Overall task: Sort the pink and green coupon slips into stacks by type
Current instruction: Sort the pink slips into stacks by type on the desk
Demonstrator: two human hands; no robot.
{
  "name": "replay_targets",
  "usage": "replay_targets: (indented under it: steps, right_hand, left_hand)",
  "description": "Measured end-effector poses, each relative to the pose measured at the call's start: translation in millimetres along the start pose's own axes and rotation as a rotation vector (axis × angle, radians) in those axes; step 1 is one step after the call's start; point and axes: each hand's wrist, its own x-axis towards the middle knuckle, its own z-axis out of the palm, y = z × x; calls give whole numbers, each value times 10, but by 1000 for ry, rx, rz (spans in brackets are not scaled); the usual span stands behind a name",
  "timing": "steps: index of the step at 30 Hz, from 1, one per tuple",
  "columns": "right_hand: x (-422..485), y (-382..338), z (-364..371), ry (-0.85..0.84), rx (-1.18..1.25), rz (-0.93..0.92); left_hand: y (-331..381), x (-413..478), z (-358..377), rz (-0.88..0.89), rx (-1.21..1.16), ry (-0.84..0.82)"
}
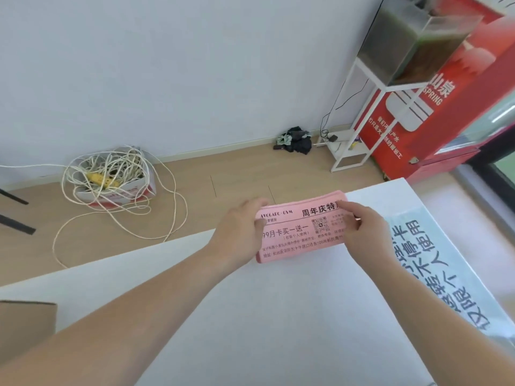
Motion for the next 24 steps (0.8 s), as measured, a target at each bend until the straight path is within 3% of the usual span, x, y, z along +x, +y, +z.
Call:
replay_targets:
  steps: [6,12,16,18,21,24]
  right_hand:
    - [589,256,63,-13,-53,15]
    - [611,462,193,-25,-121,-8]
    - [586,481,115,-44,-254,-23]
    - [546,464,28,-112,-309,-11]
    - [513,370,-128,-341,-354,48]
    - [479,345,-139,-447,-469,17]
  left_hand:
    - [27,453,321,-42,-44,17]
    - [-49,476,498,-51,104,-27]
    - [-62,364,387,-35,226,41]
    - [-48,225,345,-70,252,11]
    - [32,39,435,-73,349,-151]
    - [73,-9,595,-44,415,-181]
